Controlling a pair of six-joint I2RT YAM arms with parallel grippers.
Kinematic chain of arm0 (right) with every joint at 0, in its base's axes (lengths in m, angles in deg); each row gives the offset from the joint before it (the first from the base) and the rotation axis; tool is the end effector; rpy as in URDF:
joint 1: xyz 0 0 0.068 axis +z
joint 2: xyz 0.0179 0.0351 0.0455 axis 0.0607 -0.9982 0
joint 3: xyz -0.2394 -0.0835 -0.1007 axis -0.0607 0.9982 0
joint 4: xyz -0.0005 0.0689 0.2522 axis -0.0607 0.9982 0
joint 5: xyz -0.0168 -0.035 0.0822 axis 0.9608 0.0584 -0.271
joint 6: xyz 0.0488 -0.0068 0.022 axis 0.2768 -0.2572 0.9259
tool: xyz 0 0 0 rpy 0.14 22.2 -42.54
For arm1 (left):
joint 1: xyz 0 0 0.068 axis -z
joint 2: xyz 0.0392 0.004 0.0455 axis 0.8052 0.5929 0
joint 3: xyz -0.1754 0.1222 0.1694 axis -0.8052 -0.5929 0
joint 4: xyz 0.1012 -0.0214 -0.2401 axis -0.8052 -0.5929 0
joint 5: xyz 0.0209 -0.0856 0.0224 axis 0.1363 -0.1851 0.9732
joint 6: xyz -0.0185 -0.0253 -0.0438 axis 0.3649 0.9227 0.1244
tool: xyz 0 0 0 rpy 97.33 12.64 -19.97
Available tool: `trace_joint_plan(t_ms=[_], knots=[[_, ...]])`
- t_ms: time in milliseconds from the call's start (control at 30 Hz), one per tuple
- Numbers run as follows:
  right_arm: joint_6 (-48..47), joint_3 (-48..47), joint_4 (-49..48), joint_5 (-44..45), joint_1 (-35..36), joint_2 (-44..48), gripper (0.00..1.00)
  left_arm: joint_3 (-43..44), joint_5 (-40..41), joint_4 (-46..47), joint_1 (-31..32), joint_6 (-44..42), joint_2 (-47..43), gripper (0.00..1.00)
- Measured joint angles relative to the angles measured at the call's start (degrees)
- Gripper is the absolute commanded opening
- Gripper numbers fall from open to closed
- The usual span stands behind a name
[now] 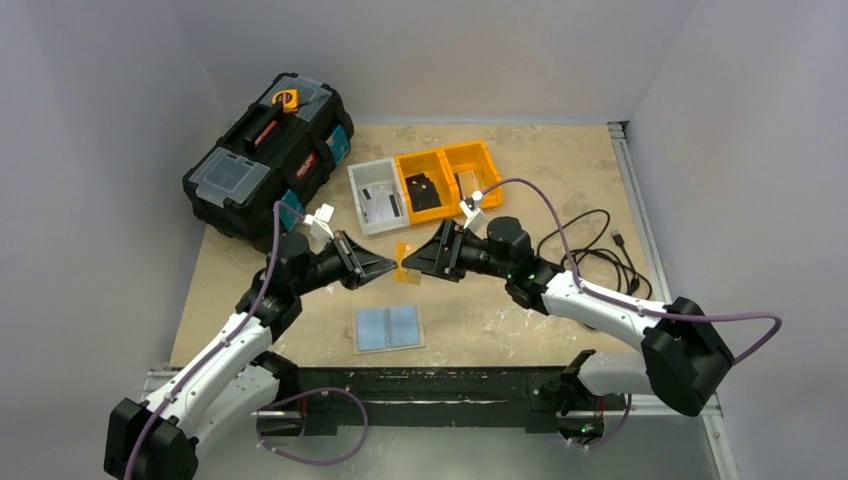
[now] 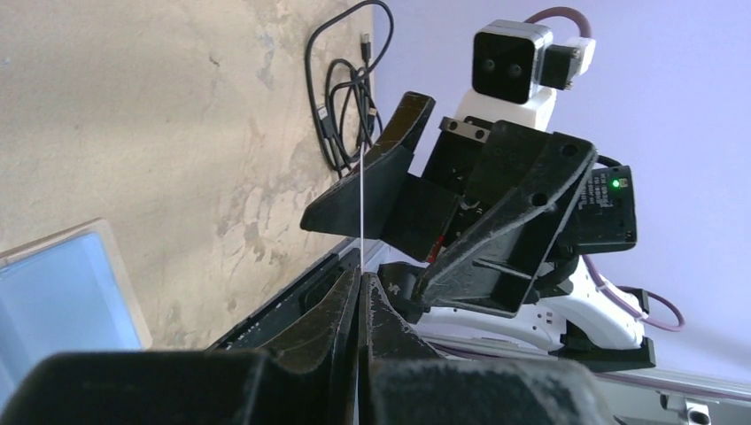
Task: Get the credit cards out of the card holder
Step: Place the credit card in the storage box.
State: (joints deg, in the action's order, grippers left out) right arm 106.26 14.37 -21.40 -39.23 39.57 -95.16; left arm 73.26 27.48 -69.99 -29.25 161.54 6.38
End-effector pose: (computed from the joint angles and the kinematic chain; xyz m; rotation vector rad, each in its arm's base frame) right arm 0.1962 0.2026 0.2522 0.0182 2.1387 1.5803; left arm 0.1653 -0.0943 0.2515 -0.4922 2.1170 -1.5723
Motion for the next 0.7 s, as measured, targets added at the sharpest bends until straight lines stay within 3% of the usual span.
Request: trace_joint_plan(t_ms=[67,133,300,400,533,633,700], knots=[[0.7,0.5,-1.2,-0.4,0.0,0.0,0.62,0.0,-0.5,1.2,0.0,0.6,0.2,0.00],[1.4,1.0,-2.3,-0.9,0.0,-0.1,0.48,-0.1,-1.0,2.7,0.0,1.3,0.9,0.00],[3.7,1.4,-5.8,-2.4,-0.1,-1.2,0.00,-1.4,-3.0,6.6,0.0,2.9,4.2,0.00],[4.2,1.4,-6.4,-3.0,-0.3,-1.5,0.00,-1.9,-4.1,7.7,0.0,3.2,5.7,0.00],[4.2,1.5,-6.4,-3.2,-0.6,-1.6,0.00,-1.7,-5.2,8.0,-0.3,2.4,6.5,0.36],[3.2,1.2,-5.6,-3.1,-0.9,-1.6,0.00,-0.3,-5.3,2.1,-0.3,-0.7,6.5,0.62],[1.6,0.2,-2.8,-3.0,-1.9,-1.6,0.00,1.6,-4.5,-3.6,-0.3,-3.6,6.3,0.71]])
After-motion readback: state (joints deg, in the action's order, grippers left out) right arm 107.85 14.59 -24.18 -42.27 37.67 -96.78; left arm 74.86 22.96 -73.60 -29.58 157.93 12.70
